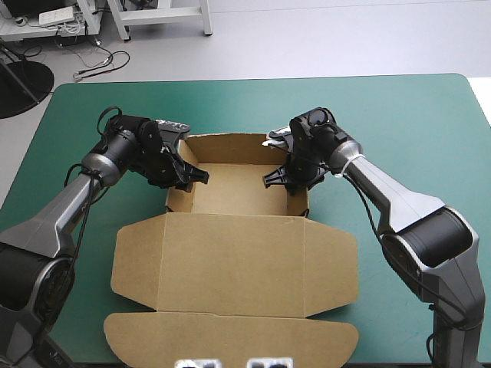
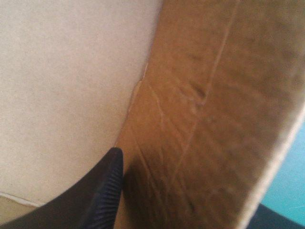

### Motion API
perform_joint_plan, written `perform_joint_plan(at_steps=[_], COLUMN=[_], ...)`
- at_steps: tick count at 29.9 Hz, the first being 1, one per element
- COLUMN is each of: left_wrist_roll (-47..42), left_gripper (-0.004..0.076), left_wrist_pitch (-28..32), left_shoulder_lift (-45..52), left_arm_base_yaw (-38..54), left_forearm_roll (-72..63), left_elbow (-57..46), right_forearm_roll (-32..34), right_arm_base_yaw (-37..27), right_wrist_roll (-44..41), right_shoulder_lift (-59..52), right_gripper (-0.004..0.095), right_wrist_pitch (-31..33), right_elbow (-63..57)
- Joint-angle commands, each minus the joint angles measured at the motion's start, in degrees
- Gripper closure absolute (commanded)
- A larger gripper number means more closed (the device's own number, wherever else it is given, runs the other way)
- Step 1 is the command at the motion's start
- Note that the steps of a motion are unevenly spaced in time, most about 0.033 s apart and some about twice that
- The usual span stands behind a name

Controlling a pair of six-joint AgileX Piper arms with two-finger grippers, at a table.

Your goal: Fold the box

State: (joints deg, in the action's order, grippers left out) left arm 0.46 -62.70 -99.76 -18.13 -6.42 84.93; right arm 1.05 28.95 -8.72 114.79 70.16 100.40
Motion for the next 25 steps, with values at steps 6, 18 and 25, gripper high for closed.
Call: perform_joint_plan(at_steps=[6,18,25], left_wrist_roll=[0.09,0.09,0.09], left_gripper=[0.0328,0.0330,0.0500], left_wrist_pitch=[3.88,-11.36,-11.24], left_shoulder_lift=[2.66,2.89,12.66], left_arm_base_yaw=[-0.42,-0.42,-0.42], left_forearm_roll=[1.89,15.07,15.18], left_elbow=[3.79,22.85,29.01], right_forearm_roll=[0.82,4.96,4.49], right_arm_base_yaw=[-0.02,-0.13,-0.13], right_wrist_roll=[0.44,-0.46,-2.19], right_shoulder_lift=[-4.16,-8.82,-15.14], right_gripper=[0.0505,0.0505,0.0515], right_wrist_pitch=[1.54,1.54,1.54], right_elbow=[5.56,17.67,17.78])
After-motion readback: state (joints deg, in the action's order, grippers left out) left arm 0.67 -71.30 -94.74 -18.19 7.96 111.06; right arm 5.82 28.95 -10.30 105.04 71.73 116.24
